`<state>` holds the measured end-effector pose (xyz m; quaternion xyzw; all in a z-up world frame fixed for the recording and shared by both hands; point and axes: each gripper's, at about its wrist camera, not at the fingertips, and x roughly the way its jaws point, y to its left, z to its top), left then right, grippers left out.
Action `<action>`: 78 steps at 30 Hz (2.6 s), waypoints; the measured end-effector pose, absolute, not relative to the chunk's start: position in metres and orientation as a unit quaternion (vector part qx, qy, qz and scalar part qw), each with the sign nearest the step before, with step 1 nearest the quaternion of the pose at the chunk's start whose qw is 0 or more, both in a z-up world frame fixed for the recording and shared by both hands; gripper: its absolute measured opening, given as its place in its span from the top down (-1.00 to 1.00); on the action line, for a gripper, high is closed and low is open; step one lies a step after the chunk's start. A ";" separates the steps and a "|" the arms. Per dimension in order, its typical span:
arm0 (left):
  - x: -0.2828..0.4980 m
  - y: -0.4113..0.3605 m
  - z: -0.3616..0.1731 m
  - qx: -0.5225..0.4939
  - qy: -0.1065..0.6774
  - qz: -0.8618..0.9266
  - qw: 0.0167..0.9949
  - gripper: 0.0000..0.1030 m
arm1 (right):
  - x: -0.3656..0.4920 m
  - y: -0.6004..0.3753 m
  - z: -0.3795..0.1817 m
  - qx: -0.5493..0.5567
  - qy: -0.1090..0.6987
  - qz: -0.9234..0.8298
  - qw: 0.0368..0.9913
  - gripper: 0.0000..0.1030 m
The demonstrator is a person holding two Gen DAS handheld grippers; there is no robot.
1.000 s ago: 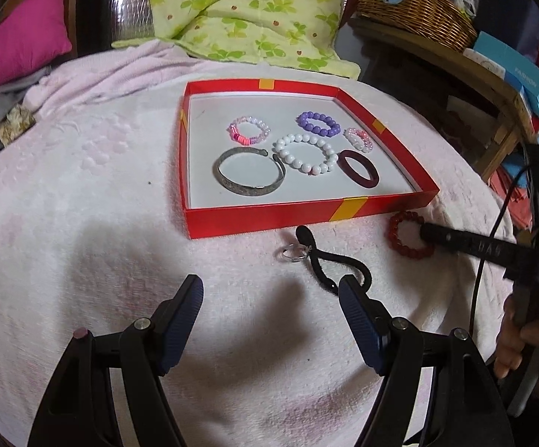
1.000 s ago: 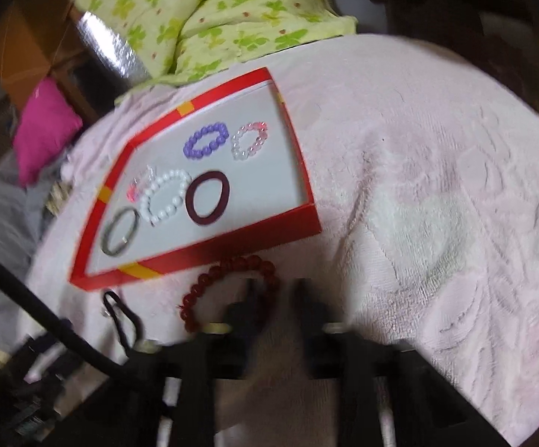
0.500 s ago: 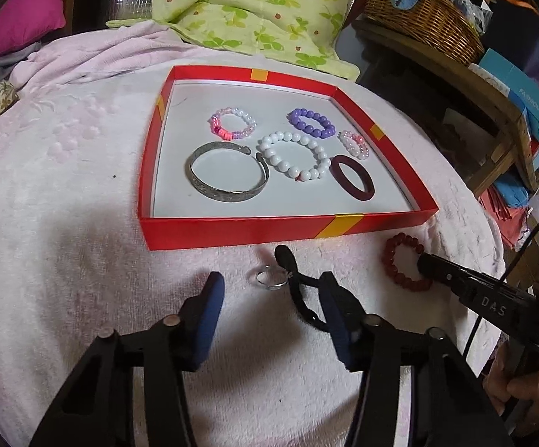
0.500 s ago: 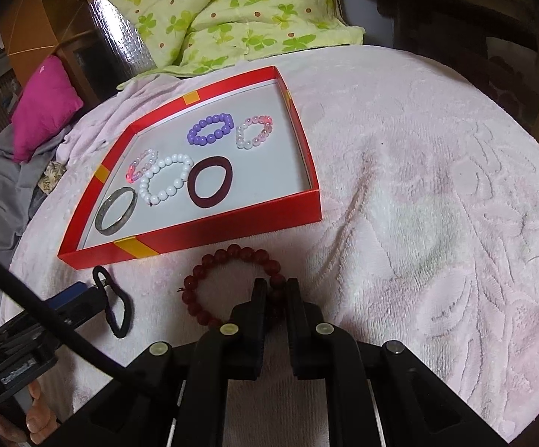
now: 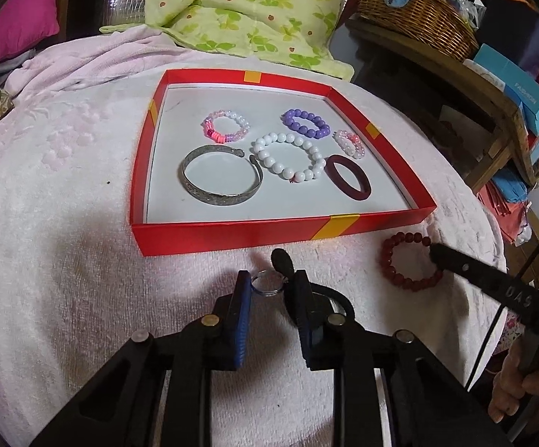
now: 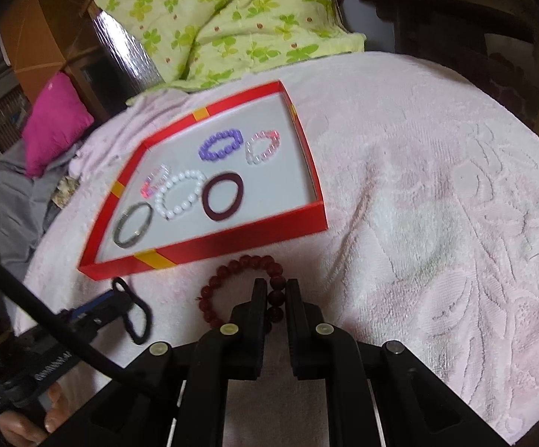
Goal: Organize jewelry
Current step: 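Carry the hair tie toward the tray with the left tool while the right carries the red bead bracelet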
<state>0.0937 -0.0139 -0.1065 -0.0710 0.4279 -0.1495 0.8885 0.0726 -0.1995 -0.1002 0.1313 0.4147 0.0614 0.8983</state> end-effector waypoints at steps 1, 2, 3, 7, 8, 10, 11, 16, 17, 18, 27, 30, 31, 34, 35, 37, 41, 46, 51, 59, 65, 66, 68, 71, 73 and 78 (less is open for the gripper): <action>0.093 -0.014 -0.106 -0.070 0.427 -0.149 0.889 0.54 | 0.071 -0.200 -0.098 0.135 0.410 0.065 0.900 0.79; 0.091 -0.013 -0.105 -0.068 0.426 -0.149 0.890 0.54 | 0.069 -0.202 -0.094 0.140 0.402 0.072 0.902 0.79; 0.091 -0.012 -0.104 -0.066 0.425 -0.150 0.890 0.54 | 0.068 -0.202 -0.091 0.144 0.397 0.076 0.903 0.79; 0.087 -0.007 -0.101 -0.067 0.422 -0.148 0.892 0.54 | 0.063 -0.202 -0.082 0.155 0.379 0.093 0.907 0.79; 0.086 -0.005 -0.100 -0.067 0.421 -0.148 0.892 0.54 | 0.062 -0.201 -0.080 0.157 0.376 0.097 0.908 0.79; 0.083 -0.001 -0.097 -0.066 0.418 -0.145 0.894 0.54 | 0.059 -0.200 -0.075 0.159 0.367 0.104 0.911 0.79; 0.082 0.000 -0.096 -0.066 0.418 -0.143 0.895 0.54 | 0.057 -0.200 -0.074 0.160 0.363 0.107 0.912 0.79; 0.076 0.008 -0.093 -0.068 0.418 -0.141 0.895 0.54 | 0.054 -0.196 -0.065 0.173 0.348 0.126 0.913 0.79; 0.075 0.009 -0.092 -0.068 0.417 -0.141 0.895 0.54 | 0.054 -0.194 -0.064 0.176 0.348 0.128 0.912 0.79; 0.074 0.010 -0.091 -0.068 0.416 -0.142 0.896 0.54 | 0.056 -0.193 -0.063 0.177 0.348 0.130 0.911 0.79; 0.067 0.021 -0.082 -0.065 0.403 -0.133 0.903 0.54 | 0.052 -0.175 -0.058 0.173 0.342 0.147 0.912 0.79; 0.065 0.024 -0.078 -0.064 0.397 -0.131 0.906 0.54 | 0.053 -0.168 -0.057 0.174 0.342 0.152 0.911 0.79; 0.064 0.024 -0.077 -0.063 0.396 -0.130 0.907 0.53 | 0.053 -0.164 -0.057 0.173 0.342 0.155 0.910 0.79; 0.062 0.026 -0.075 -0.057 0.391 -0.127 0.910 0.53 | 0.053 -0.154 -0.054 0.170 0.338 0.168 0.910 0.79; 0.061 0.027 -0.074 -0.055 0.390 -0.125 0.911 0.54 | 0.053 -0.150 -0.053 0.168 0.336 0.172 0.910 0.79; 0.059 0.029 -0.071 -0.054 0.385 -0.120 0.914 0.53 | 0.052 -0.143 -0.050 0.166 0.332 0.181 0.911 0.79; 0.058 0.034 -0.065 -0.042 0.374 -0.102 0.921 0.53 | 0.050 -0.132 -0.045 0.164 0.322 0.192 0.913 0.79; 0.056 0.039 -0.060 -0.033 0.365 -0.085 0.926 0.53 | 0.050 -0.128 -0.044 0.164 0.321 0.194 0.912 0.79; 0.057 0.043 -0.056 -0.032 0.360 -0.076 0.929 0.53 | 0.054 -0.125 -0.046 0.166 0.324 0.195 0.911 0.79; 0.056 0.041 -0.048 -0.026 0.343 -0.070 0.936 0.53 | 0.053 -0.123 -0.043 0.164 0.317 0.196 0.913 0.79; 0.058 0.038 -0.047 -0.027 0.342 -0.071 0.937 0.53 | 0.053 -0.131 -0.041 0.171 0.313 0.188 0.915 0.79; 0.058 0.037 -0.047 -0.026 0.342 -0.071 0.937 0.53 | 0.053 -0.132 -0.041 0.171 0.313 0.186 0.916 0.79; 0.057 0.036 -0.047 -0.024 0.341 -0.072 0.937 0.53 | 0.053 -0.137 -0.040 0.174 0.311 0.183 0.916 0.79; 0.058 0.033 -0.046 -0.023 0.340 -0.074 0.937 0.53 | 0.053 -0.144 -0.038 0.176 0.308 0.176 0.918 0.79; 0.058 0.030 -0.045 -0.020 0.337 -0.073 0.938 0.53 | 0.053 -0.150 -0.036 0.182 0.304 0.172 0.919 0.79; 0.063 0.021 -0.042 -0.007 0.336 -0.075 0.939 0.53 | 0.055 -0.161 -0.029 0.191 0.295 0.161 0.922 0.79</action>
